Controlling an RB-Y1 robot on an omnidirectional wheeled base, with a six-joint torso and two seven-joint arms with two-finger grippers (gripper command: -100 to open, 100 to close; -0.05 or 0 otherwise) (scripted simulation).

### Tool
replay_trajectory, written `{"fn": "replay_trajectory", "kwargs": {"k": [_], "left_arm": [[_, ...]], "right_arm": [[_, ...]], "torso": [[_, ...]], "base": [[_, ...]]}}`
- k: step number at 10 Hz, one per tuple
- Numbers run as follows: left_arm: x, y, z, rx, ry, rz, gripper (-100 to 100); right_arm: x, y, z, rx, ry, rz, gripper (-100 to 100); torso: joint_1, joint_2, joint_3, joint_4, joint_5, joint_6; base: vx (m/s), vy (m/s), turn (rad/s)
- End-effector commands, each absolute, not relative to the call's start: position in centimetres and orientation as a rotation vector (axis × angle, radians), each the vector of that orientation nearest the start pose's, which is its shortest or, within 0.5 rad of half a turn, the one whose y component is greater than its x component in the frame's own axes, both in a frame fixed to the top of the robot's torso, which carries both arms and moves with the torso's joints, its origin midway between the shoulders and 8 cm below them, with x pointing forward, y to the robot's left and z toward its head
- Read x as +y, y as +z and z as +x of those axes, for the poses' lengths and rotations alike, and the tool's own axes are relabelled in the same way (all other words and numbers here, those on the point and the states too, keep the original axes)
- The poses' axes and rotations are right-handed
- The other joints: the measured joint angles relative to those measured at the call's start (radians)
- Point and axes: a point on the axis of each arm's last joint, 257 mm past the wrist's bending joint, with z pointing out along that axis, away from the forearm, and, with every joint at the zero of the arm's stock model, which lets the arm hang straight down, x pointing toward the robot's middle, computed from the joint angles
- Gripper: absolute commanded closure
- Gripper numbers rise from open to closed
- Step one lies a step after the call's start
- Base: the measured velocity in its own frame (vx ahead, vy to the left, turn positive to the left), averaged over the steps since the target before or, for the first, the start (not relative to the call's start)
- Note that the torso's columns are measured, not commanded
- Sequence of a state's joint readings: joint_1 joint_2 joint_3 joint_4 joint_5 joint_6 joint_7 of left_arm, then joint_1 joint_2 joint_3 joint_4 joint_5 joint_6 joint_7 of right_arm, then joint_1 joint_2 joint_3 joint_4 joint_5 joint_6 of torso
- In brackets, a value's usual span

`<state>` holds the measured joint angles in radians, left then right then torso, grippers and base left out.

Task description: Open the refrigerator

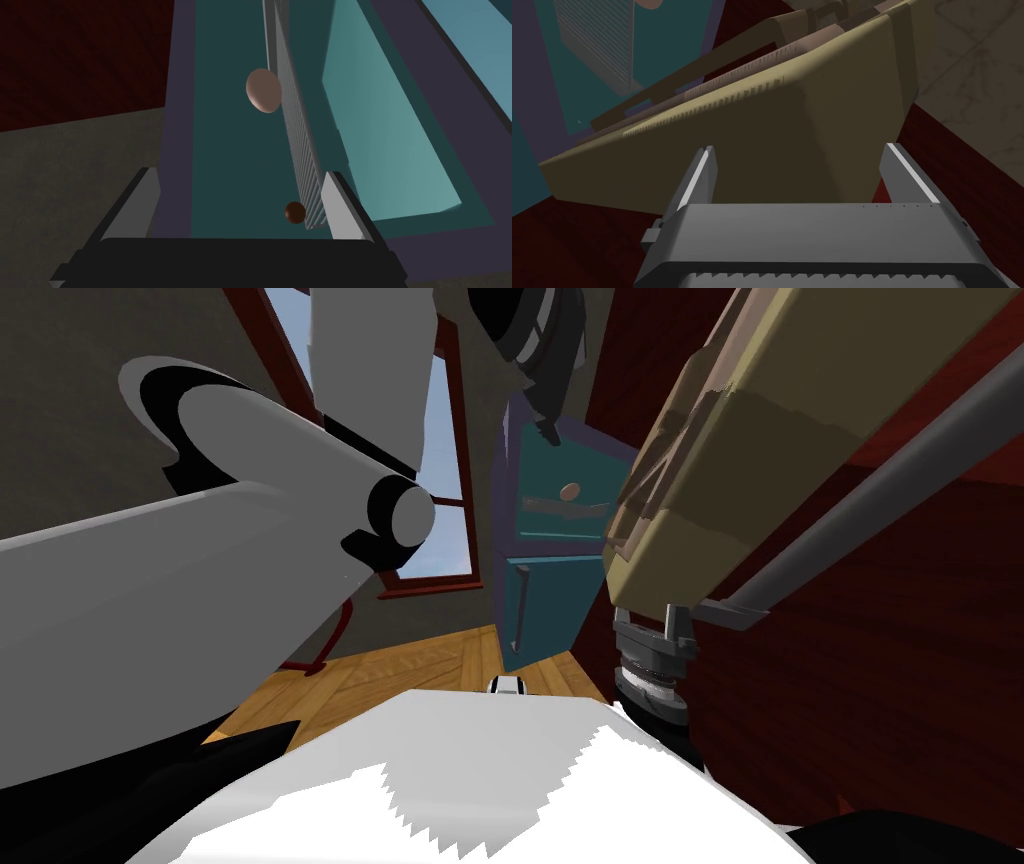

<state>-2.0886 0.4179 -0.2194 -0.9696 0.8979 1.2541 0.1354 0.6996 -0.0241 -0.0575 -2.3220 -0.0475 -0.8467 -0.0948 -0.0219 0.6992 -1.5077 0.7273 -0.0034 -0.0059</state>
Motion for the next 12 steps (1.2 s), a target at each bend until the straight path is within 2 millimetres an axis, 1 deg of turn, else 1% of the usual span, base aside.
{"fn": "replay_trajectory", "kwargs": {"k": [1, 3, 5, 7, 8, 9, 11, 12], "left_arm": [[-10.4, 43.2, 47.7, 1.841, -1.538, -0.669, -100], [-9.9, 42.9, 47.6, 1.852, -1.517, -0.685, -100], [-9.6, 43.0, 47.2, 1.856, -1.502, -0.689, -100], [-9.4, 43.6, 46.1, 1.855, -1.49, -0.679, -100], [-9.6, 44.7, 44.7, 1.846, -1.488, -0.653, -100], [-10.1, 46.5, 42.5, 1.827, -1.492, -0.608, -100], [-10.8, 48.5, 39.8, 1.802, -1.501, -0.551, -100], [-11.0, 49.1, 38.9, 1.793, -1.504, -0.534, -100]], "right_arm": [[-29.8, 4.8, 25.2, 0.457, 1.346, 0.495, 0], [-29.5, 4.8, 24.9, 0.454, 1.356, 0.485, 0], [-29.1, 4.9, 24.5, 0.452, 1.367, 0.476, 0], [-28.8, 5.0, 24.2, 0.448, 1.376, 0.465, 0], [-28.7, 5.0, 24.0, 0.446, 1.381, 0.46, 0], [-28.5, 5.1, 23.8, 0.444, 1.386, 0.455, 0], [-28.3, 5.2, 23.5, 0.439, 1.394, 0.445, 0], [-28.2, 5.3, 23.3, 0.436, 1.397, 0.439, 0]], "torso": [[0.002, 0.0, 0.0, -0.001, 0.0, 0.0], [0.003, 0.001, 0.0, -0.001, 0.001, -0.001], [0.004, 0.0, 0.0, 0.0, 0.001, -0.001], [0.007, 0.002, 0.002, -0.001, 0.002, -0.001], [0.008, 0.003, 0.003, 0.0, 0.002, -0.001], [0.008, 0.003, 0.003, 0.0, 0.002, -0.001], [0.013, 0.005, 0.005, 0.0, 0.003, -0.001], [0.017, 0.005, 0.005, -0.001, 0.004, -0.001]], "base": [[-0.042, -0.129, 0.014], [-0.081, -0.159, 0.042], [-0.06, -0.145, 0.044], [-0.073, -0.149, 0.04], [-0.053, -0.15, 0.032], [-0.058, -0.15, 0.035], [-0.037, -0.086, 0.016], [-0.005, -0.029, -0.008]]}}
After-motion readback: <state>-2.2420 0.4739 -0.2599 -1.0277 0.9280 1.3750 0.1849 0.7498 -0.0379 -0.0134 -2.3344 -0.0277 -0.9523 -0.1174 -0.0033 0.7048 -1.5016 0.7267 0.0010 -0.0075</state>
